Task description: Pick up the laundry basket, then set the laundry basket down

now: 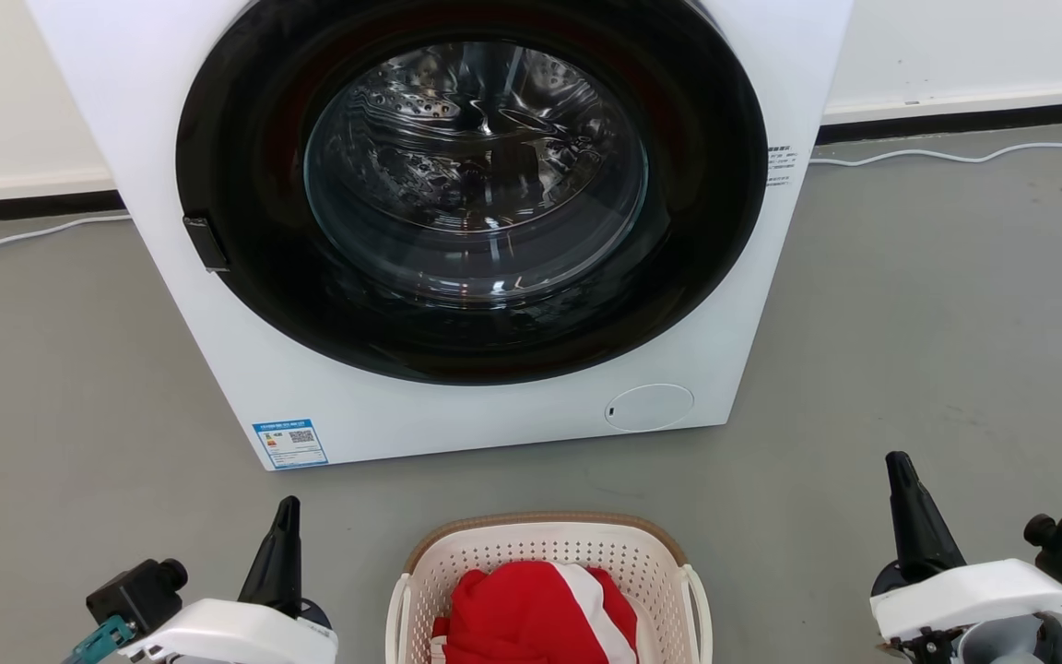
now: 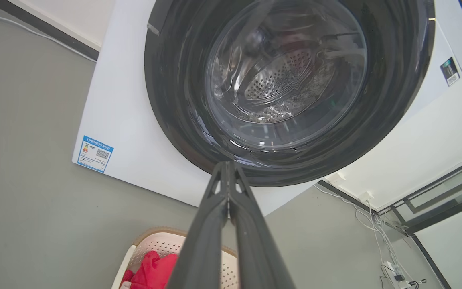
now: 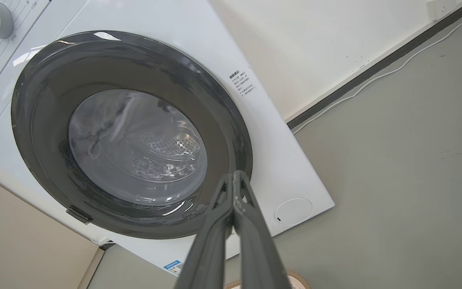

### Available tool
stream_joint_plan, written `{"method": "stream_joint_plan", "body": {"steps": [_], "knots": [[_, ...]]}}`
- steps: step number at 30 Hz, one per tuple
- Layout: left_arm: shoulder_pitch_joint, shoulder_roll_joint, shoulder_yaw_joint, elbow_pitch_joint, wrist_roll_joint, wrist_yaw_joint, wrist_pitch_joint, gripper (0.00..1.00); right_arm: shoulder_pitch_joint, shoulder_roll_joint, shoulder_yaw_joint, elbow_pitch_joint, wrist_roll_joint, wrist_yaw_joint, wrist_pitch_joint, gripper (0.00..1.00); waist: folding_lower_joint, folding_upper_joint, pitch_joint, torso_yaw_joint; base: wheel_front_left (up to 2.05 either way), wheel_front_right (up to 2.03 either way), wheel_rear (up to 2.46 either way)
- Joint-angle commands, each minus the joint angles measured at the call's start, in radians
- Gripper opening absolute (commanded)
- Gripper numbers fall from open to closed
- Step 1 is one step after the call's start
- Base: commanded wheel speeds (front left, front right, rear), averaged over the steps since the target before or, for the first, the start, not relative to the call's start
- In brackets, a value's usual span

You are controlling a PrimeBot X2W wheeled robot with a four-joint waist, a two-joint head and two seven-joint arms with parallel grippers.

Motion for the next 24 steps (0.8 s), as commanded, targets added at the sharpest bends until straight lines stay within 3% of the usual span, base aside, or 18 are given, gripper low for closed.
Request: {"method": "stream_joint_plan", "body": {"steps": [1,24], "knots": [[-0.041,0.007,0.017,-0.034,-0.027,-0.002,0.003,0.00,-0.036,-0.003,-0.009,-0.030,0.029,0.004,0.008,0.00,-0.0001,0.0000,0.000,0.001,0.00,0.00,0.00],[-0.049,0.010,0.041,-0.044,-0.260,-0.003,0.071,0.00,-0.038,0.020,-0.043,-0.037,0.248,0.005,0.075,0.00,-0.0001,0.0000,0.001,0.017,0.00,0.00,0.00]]}}
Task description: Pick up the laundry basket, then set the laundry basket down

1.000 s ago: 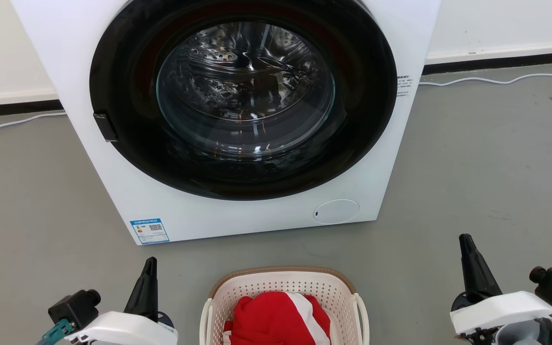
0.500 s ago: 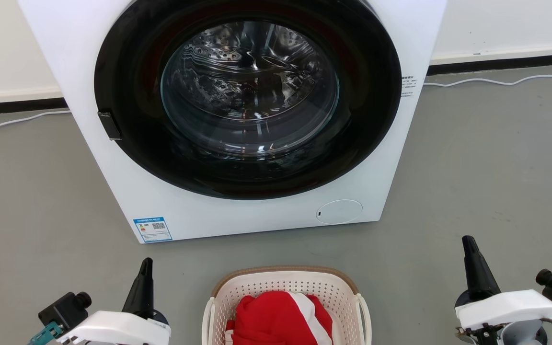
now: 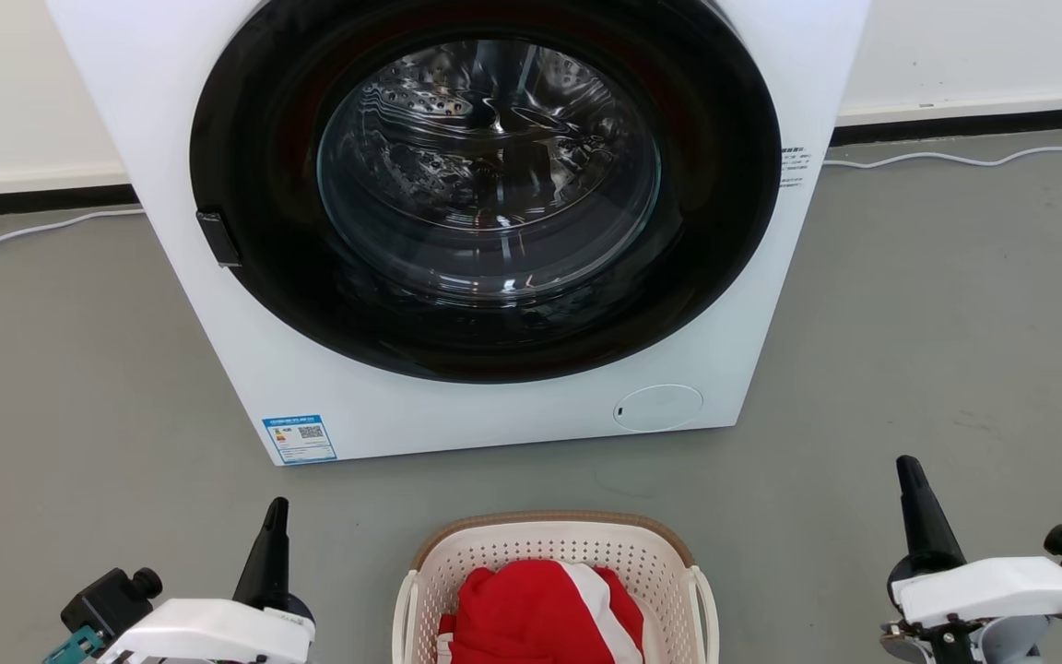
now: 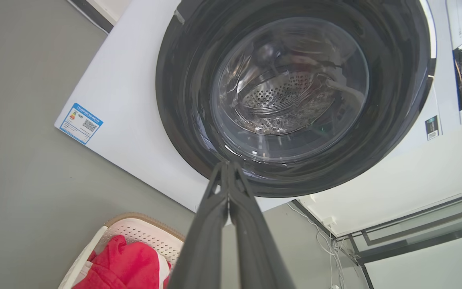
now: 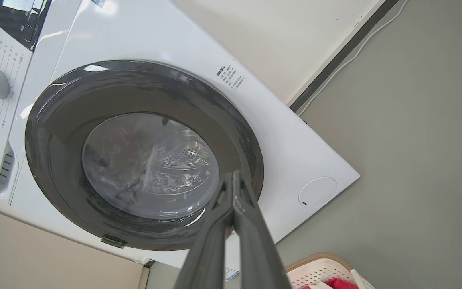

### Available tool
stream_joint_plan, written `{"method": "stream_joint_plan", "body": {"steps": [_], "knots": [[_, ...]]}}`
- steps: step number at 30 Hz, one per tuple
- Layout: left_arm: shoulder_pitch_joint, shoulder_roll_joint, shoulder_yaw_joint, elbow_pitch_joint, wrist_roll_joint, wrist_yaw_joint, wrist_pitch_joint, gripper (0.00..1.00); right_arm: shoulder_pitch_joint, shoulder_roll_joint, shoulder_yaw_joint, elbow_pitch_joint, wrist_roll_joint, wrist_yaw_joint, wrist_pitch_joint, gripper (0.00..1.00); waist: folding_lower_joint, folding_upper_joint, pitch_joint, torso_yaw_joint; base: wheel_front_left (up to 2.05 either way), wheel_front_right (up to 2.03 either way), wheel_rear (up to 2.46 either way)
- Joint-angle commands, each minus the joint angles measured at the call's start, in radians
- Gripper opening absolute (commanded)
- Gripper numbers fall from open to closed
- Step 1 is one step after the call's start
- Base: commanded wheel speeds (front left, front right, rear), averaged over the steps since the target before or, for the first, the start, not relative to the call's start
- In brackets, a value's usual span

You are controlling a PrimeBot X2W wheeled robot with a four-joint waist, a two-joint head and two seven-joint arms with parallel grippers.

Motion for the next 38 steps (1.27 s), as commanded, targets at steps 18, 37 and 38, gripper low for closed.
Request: {"method": "stream_joint_plan", "body": {"steps": [18,37,38], "knots": [[-0.055,0.011,0.036,-0.041,-0.192,-0.004,0.053,0.00,-0.040,0.012,-0.020,-0.038,0.183,0.005,0.058,0.00,-0.0001,0.0000,0.001,0.012,0.00,0.00,0.00],[-0.062,0.013,0.056,-0.050,-0.385,-0.005,0.109,0.00,-0.041,0.031,-0.048,-0.045,0.365,0.006,0.115,0.00,-0.0001,0.0000,0.002,0.025,0.00,0.00,0.00],[-0.062,0.013,0.056,-0.050,-0.385,-0.005,0.109,0.00,-0.041,0.031,-0.048,-0.045,0.365,0.006,0.115,0.00,-0.0001,0.0000,0.002,0.025,0.00,0.00,0.00]]}}
